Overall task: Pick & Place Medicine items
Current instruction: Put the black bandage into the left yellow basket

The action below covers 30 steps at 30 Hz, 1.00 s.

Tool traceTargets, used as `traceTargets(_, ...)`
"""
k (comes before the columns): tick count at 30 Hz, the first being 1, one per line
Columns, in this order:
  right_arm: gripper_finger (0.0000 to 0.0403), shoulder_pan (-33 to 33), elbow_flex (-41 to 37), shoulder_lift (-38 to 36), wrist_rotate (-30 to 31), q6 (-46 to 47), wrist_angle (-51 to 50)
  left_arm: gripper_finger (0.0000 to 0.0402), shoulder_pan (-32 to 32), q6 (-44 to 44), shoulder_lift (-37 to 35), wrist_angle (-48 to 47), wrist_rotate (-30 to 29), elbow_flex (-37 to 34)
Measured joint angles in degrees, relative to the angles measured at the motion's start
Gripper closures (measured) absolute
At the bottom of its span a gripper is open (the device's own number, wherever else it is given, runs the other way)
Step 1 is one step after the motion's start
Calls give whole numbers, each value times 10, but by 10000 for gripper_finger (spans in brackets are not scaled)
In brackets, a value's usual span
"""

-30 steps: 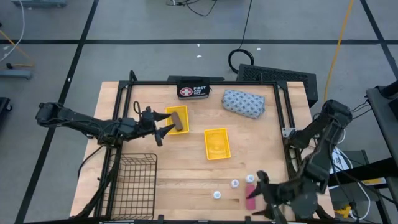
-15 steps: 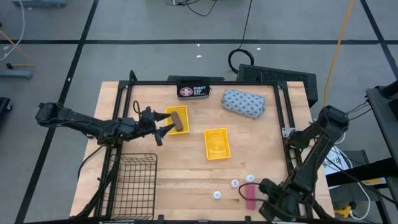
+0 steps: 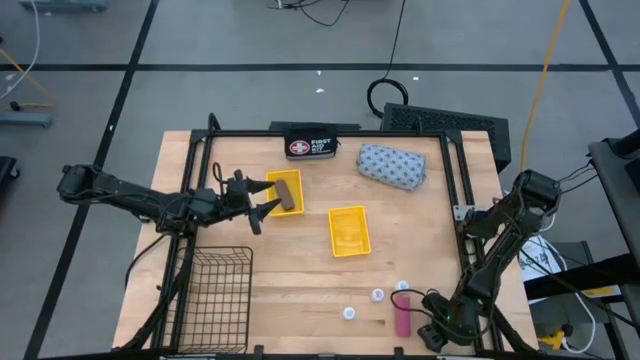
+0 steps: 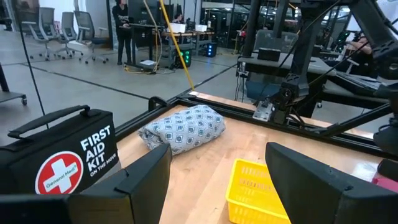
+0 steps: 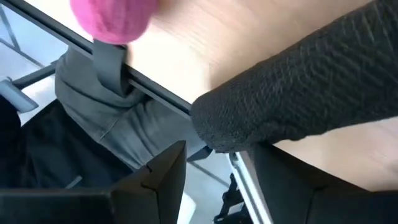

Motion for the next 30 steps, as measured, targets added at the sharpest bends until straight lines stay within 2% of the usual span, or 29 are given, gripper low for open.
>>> traceTargets(10,247,-18,-8,-22,49,-91,-112,135,0,-7,0,0,-33,0)
traceTargets(14,265,-18,-8,-57,119,-104,-199,135,0,-13,0,2,-34,0)
traceTargets(20,292,-19,-13,-94,265,-115,-370,135,0,-13,0,4,-35,0)
traceTargets(27,320,-18,-13,-120,351,-91,-540,135,0,-13,0,4,-35,0)
traceTargets(30,331,-18,-12,-137,424,-98,-564,135,0,-14,0,2,-35,0)
